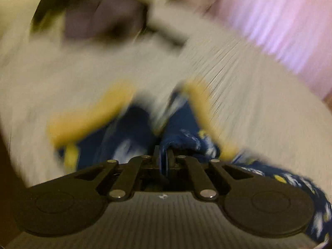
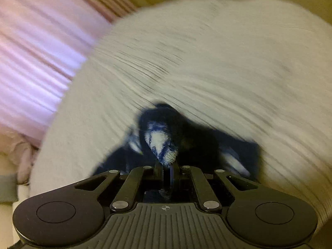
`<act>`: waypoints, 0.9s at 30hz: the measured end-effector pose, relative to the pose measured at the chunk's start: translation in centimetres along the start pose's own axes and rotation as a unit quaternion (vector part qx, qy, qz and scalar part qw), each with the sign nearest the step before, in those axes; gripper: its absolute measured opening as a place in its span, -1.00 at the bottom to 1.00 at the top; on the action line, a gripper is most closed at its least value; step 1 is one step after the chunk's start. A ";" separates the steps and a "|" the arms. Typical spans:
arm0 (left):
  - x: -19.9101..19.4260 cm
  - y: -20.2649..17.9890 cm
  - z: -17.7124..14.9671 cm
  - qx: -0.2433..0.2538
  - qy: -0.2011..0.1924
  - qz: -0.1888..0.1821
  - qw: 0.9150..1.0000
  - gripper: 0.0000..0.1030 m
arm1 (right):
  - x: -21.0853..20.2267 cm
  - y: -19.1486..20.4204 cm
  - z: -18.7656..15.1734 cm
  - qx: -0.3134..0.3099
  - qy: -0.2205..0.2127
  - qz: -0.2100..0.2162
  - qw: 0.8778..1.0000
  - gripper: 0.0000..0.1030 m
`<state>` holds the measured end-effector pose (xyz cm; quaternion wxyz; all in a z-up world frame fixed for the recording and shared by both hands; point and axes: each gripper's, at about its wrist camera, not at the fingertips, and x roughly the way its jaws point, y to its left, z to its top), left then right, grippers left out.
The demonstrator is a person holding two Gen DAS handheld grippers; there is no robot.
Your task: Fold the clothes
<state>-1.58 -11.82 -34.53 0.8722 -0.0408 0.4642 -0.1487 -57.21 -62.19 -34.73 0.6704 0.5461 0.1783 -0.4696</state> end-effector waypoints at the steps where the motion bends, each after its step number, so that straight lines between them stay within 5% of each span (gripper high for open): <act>1: 1.0 0.6 -1.2 -0.009 0.016 0.010 1.000 -0.94 | 0.3 -0.5 -0.2 0.005 0.007 -0.012 1.000 -0.91; 16: -2.2 0.7 -1.4 0.009 -0.021 -0.022 1.000 -0.94 | -2.2 -1.8 -0.2 -0.007 -0.007 0.009 1.000 -0.91; 20: -2.7 0.2 -2.4 0.046 -0.020 -0.021 0.999 -0.94 | -2.3 -1.8 0.2 -0.008 -0.026 -0.004 1.000 -0.91; 27: -1.0 0.1 -5.1 0.114 0.013 0.016 0.993 -0.91 | 0.5 -3.1 -0.9 -0.025 0.017 -0.076 0.997 -0.90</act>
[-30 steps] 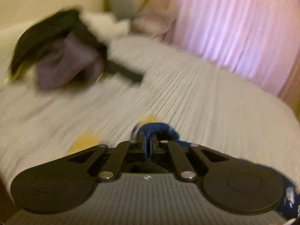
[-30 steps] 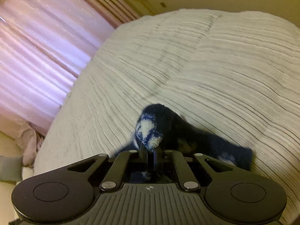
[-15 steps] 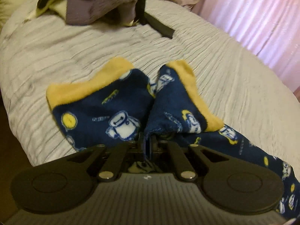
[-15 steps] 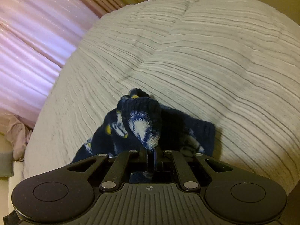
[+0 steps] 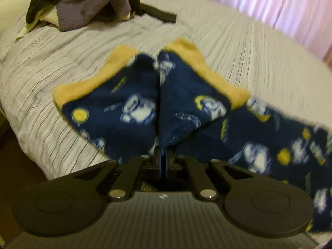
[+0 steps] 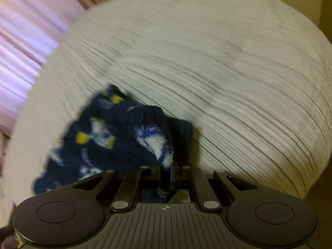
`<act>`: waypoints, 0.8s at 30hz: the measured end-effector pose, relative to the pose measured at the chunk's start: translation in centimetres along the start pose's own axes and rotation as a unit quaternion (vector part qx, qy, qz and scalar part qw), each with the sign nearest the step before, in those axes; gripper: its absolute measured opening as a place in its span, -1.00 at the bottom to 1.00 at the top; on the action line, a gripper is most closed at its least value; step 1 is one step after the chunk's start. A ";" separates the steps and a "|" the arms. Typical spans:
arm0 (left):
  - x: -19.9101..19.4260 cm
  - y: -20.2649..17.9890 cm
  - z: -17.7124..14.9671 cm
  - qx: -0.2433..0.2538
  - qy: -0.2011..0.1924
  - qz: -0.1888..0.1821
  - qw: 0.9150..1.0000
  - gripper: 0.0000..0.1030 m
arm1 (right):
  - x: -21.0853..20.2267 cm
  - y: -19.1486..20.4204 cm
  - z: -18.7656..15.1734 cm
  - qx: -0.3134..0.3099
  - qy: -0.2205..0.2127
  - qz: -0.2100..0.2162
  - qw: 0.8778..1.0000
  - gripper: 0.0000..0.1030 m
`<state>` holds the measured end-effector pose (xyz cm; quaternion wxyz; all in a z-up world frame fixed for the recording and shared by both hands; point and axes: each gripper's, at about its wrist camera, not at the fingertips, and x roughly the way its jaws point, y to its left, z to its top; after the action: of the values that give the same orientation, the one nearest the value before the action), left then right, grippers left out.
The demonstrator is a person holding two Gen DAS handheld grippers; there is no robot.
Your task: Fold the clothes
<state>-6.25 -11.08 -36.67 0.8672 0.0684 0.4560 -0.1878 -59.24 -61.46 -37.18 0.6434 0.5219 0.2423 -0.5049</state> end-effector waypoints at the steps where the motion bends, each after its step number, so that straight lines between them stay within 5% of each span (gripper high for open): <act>1: 0.0 -0.1 -0.3 0.011 0.005 0.006 1.000 -0.87 | 0.2 0.1 -0.1 -0.001 0.003 -0.007 1.000 -0.83; 4: -1.0 -0.5 -0.6 0.046 0.011 0.031 0.998 -0.65 | -1.3 1.6 -0.1 -0.044 -0.022 -0.063 0.997 0.22; 5: -1.7 -0.7 -0.4 0.056 0.008 0.039 0.998 -0.63 | -1.8 2.0 0.0 -0.059 -0.030 -0.082 0.994 0.33; 10: -4.5 -2.9 1.1 0.154 -0.030 0.079 0.984 -0.33 | -5.1 3.8 0.5 -0.103 -0.092 -0.132 0.982 0.33; 15: -2.5 -8.0 2.4 0.291 -0.072 0.071 0.951 -0.24 | -3.9 6.2 0.9 -0.059 -0.091 -0.096 0.989 0.33; 20: 3.7 -11.5 2.0 0.372 -0.064 0.080 0.922 -0.21 | -1.4 9.4 -1.1 -0.046 -0.050 -0.044 0.997 0.33; 22: 5.2 -11.2 2.1 0.369 -0.063 0.086 0.923 -0.39 | -0.6 10.1 -2.1 -0.032 -0.028 -0.035 0.998 0.33; 23: 5.2 -10.3 2.5 0.349 -0.068 0.080 0.931 -0.92 | -0.4 10.1 -2.5 -0.028 -0.021 -0.035 0.999 0.33; 24: 4.7 -9.3 3.1 0.317 -0.071 0.067 0.943 -0.90 | -0.1 10.2 -2.8 -0.023 -0.014 -0.036 0.999 0.33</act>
<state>-5.09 -21.80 -38.26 0.8416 0.3563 0.3042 -0.2688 -49.47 -59.41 -33.70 0.6403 0.4910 0.2635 -0.5288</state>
